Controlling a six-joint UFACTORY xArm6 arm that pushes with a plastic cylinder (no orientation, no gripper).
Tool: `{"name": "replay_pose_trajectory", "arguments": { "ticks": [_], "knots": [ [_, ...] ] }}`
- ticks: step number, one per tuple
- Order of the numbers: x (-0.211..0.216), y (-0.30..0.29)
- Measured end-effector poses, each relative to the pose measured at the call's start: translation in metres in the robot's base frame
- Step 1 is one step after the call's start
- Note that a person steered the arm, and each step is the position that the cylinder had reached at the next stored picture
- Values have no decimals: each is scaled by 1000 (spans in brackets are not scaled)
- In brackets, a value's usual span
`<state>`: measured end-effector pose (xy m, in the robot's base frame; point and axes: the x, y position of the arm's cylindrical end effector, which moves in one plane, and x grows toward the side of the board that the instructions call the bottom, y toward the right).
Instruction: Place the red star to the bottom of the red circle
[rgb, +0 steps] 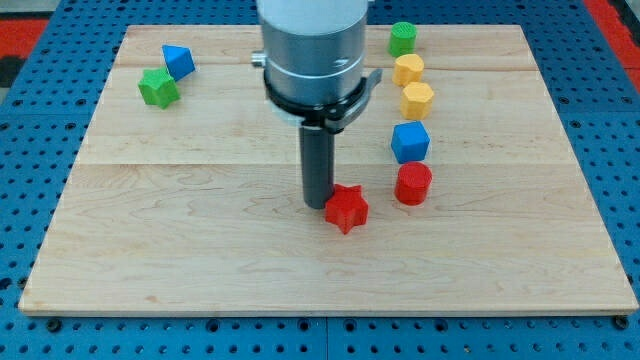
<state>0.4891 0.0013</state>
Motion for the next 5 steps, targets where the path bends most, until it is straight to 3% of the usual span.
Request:
{"name": "replay_pose_trajectory", "arguments": {
  "ticks": [2, 3, 4, 5],
  "knots": [
    [34, 58],
    [35, 54],
    [25, 20],
    [-30, -93]
  ]
}}
